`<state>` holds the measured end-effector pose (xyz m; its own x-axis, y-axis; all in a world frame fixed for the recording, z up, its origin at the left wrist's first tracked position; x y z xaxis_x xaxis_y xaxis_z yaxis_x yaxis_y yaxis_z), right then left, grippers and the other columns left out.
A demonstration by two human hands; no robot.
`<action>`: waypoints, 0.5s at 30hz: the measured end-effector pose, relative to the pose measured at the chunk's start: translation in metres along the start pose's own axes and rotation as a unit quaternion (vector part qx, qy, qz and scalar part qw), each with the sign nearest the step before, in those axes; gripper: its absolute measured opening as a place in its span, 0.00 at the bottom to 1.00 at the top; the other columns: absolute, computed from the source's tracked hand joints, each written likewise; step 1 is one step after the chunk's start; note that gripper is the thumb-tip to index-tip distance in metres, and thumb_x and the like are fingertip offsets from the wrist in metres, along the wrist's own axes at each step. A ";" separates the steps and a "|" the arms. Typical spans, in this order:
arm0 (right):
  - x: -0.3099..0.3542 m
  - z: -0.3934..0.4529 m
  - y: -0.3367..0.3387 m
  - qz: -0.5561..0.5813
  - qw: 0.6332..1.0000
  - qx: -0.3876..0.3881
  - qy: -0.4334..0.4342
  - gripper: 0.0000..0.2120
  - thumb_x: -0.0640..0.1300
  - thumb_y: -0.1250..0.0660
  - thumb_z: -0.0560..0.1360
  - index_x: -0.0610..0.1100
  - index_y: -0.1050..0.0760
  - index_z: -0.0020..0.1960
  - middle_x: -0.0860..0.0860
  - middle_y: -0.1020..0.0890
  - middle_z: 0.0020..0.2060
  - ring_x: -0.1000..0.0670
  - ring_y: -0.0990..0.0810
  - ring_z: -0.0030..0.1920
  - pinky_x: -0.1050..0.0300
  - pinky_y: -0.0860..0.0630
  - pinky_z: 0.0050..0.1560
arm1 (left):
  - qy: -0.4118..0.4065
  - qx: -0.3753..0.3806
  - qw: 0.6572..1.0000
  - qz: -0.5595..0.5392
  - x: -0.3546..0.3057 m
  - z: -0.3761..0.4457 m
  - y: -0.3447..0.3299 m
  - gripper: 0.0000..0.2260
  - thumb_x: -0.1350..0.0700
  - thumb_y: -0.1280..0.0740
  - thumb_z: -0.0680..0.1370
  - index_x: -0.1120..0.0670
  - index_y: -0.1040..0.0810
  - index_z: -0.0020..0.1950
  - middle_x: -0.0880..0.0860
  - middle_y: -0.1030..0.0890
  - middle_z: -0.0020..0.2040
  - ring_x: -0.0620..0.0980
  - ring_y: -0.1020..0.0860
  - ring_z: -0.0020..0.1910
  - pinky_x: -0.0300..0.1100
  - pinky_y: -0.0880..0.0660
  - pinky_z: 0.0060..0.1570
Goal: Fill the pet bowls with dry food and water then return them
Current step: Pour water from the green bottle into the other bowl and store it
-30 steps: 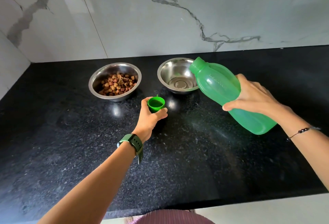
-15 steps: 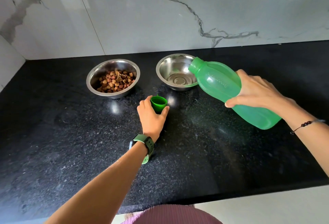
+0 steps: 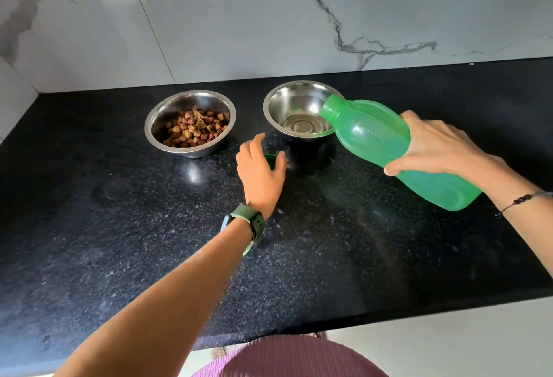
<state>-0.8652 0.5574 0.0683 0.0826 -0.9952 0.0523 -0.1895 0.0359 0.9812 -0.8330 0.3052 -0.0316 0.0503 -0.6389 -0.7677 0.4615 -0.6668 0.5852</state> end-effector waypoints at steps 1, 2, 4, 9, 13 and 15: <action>0.000 0.000 0.001 -0.003 1.000 0.001 0.000 0.36 0.58 0.24 0.58 0.46 0.39 0.57 0.47 0.25 0.45 0.42 0.24 0.41 0.55 0.33 0.34 | 0.008 0.003 1.000 -0.023 -0.009 0.007 0.002 0.22 0.56 0.34 0.77 0.62 0.32 0.68 0.62 0.28 0.61 0.60 0.28 0.59 0.49 0.32 0.59; 0.000 0.000 0.001 -0.007 1.000 0.002 0.001 0.36 0.58 0.24 0.59 0.46 0.39 0.57 0.47 0.25 0.45 0.42 0.24 0.41 0.55 0.33 0.35 | 0.034 0.009 0.998 -0.052 -0.017 0.016 0.002 0.20 0.57 0.34 0.77 0.62 0.31 0.68 0.61 0.28 0.60 0.59 0.27 0.58 0.47 0.30 0.58; 0.001 0.002 0.004 -0.017 1.000 0.000 0.002 0.37 0.58 0.24 0.59 0.46 0.39 0.58 0.47 0.25 0.45 0.42 0.25 0.41 0.54 0.32 0.36 | 0.143 0.036 0.982 -0.121 -0.027 0.039 -0.002 0.21 0.55 0.34 0.77 0.62 0.32 0.68 0.59 0.25 0.58 0.57 0.24 0.57 0.46 0.28 0.57; 0.003 0.007 0.008 -0.016 1.000 -0.007 0.001 0.39 0.58 0.24 0.58 0.46 0.39 0.60 0.46 0.26 0.45 0.41 0.25 0.41 0.54 0.32 0.36 | 0.358 0.079 0.868 -0.335 -0.037 0.072 -0.012 0.08 0.62 0.34 0.77 0.60 0.30 0.41 0.56 0.26 0.37 0.49 0.28 0.30 0.40 0.28 0.30; 0.007 0.008 0.013 -0.022 1.000 -0.011 0.001 0.39 0.58 0.24 0.59 0.46 0.39 0.61 0.46 0.26 0.46 0.41 0.25 0.42 0.54 0.33 0.35 | 0.376 0.093 0.858 -0.338 -0.033 0.078 -0.014 0.05 0.70 0.38 0.76 0.63 0.28 0.41 0.56 0.27 0.34 0.48 0.29 0.28 0.34 0.28 0.21; 0.008 0.007 0.014 -0.027 1.000 -0.013 0.000 0.39 0.59 0.24 0.59 0.45 0.39 0.61 0.46 0.26 0.46 0.41 0.25 0.42 0.54 0.32 0.36 | 0.382 0.092 0.852 -0.346 -0.031 0.078 -0.014 0.05 0.72 0.40 0.76 0.65 0.27 0.48 0.57 0.27 0.35 0.49 0.28 0.29 0.34 0.27 0.22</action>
<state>-0.8744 0.5493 0.0815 0.0917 -0.9958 -0.0018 -0.1588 -0.0164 0.9872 -0.9105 0.3042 0.0047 0.4163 0.3215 -0.8505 0.4720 -0.8759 -0.1000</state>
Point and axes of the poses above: each hand's wrist, its own z-axis towards the middle knuckle, its own y-axis out of the back of the hand, x = y × z, the point moved 1 cm from there along z, towards the middle knuckle
